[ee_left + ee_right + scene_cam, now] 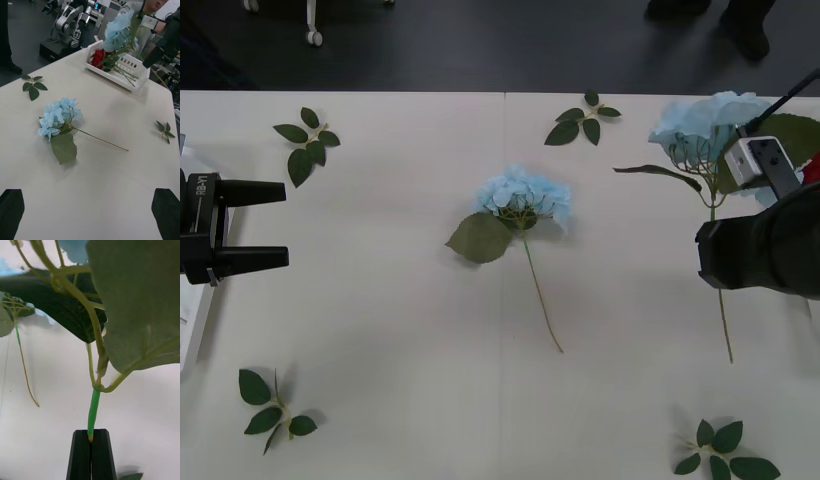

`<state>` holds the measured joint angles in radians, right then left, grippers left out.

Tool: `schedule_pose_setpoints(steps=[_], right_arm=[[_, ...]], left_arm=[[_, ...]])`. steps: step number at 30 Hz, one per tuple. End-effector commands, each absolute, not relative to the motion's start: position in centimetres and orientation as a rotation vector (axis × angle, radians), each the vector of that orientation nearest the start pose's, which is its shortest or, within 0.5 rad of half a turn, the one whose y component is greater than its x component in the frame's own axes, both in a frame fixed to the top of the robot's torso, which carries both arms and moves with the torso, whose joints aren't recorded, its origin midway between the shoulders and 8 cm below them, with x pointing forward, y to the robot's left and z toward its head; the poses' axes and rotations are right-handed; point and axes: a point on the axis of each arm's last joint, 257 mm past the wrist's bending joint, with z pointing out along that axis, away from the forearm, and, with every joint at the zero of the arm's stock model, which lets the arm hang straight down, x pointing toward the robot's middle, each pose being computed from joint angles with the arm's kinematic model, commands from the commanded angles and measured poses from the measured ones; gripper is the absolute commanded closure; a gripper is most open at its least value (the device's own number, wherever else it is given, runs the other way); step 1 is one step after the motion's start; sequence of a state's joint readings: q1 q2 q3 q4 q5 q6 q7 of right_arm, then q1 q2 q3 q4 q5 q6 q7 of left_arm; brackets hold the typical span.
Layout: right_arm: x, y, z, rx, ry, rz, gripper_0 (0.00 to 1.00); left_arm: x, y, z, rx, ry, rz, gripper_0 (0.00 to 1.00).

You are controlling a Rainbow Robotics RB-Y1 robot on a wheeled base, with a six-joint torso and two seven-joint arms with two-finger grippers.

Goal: Put the red flowers into the right box and the blue flowers into the left box

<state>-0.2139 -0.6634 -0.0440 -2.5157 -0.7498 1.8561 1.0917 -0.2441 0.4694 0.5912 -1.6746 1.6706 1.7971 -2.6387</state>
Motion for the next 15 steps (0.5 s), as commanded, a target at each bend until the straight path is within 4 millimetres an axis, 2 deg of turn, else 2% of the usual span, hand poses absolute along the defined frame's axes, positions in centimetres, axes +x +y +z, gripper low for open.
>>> schedule_pose_setpoints(steps=[1, 4, 9, 15], right_arm=[[37.4, -20.9, -11.1, -0.485, 2.317, 0.114, 1.0], [37.8, -19.1, -9.3, -0.6, 2.202, 0.145, 1.0], [38.2, -15.0, -5.5, -0.736, 1.955, 0.272, 1.0], [37.6, -11.6, -2.5, -0.852, 1.75, 0.373, 1.0]], left_arm=[[38.2, 24.1, -9.8, 1.196, 1.55, -0.737, 0.0], [38.2, 24.1, -9.8, 1.196, 1.55, -0.737, 0.0], [38.2, 24.1, -9.8, 1.196, 1.55, -0.737, 0.0], [38.2, 24.1, -9.8, 1.196, 1.55, -0.737, 0.0]])
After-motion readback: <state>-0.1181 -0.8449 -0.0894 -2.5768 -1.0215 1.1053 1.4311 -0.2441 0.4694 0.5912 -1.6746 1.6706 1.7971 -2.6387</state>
